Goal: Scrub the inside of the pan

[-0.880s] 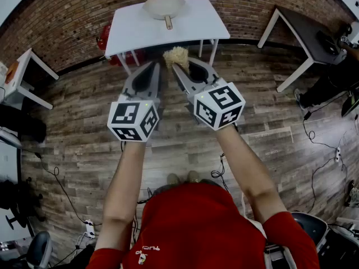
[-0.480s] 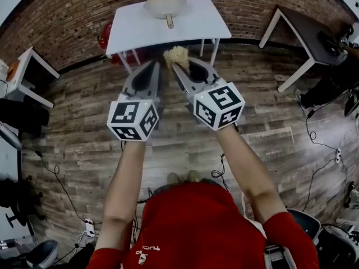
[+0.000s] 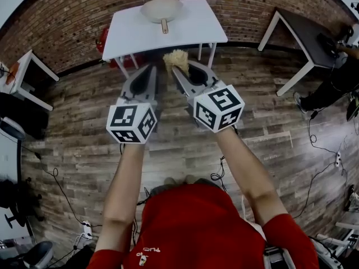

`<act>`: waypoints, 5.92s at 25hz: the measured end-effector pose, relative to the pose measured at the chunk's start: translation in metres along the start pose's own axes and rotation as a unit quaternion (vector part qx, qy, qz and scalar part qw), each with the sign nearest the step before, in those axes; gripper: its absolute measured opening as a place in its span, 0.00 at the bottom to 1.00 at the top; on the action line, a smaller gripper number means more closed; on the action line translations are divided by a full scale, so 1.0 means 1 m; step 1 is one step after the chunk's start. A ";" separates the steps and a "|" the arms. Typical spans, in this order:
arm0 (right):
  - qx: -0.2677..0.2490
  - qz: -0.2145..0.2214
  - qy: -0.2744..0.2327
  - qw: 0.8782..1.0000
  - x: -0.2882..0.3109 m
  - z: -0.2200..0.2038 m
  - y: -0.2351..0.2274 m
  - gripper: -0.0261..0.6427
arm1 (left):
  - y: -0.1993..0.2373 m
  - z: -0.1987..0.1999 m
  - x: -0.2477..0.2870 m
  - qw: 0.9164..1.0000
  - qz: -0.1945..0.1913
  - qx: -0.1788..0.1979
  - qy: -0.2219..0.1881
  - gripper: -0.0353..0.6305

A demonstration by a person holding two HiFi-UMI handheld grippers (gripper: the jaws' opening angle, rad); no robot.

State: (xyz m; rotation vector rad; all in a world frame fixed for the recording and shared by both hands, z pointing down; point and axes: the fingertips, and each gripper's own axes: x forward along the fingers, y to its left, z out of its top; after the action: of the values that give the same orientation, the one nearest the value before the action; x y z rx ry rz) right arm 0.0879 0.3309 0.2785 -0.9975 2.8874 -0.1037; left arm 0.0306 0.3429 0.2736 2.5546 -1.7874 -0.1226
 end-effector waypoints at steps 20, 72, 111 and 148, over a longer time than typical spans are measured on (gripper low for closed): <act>-0.002 0.003 0.005 1.000 0.073 -0.006 -0.081 0.17 | 0.055 -0.008 0.086 1.000 0.024 0.014 -0.009 0.08; -0.023 -0.046 0.063 0.997 0.476 -0.048 -0.409 0.17 | 0.366 -0.044 0.507 0.999 0.035 0.018 -0.014 0.08; -0.027 -0.018 0.430 0.902 0.697 -0.229 -0.527 0.17 | 0.513 -0.113 0.673 0.999 0.044 0.004 0.027 0.08; -0.032 0.061 0.492 0.868 0.670 -0.257 -0.467 0.17 | 0.522 -0.107 0.650 0.998 0.055 0.000 0.021 0.08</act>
State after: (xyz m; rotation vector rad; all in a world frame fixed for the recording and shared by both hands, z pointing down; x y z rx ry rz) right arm -0.1768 -0.4407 0.5378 -0.9422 3.8694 -0.7060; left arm -0.2292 -0.4496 0.3789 2.4332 -1.9083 -0.0668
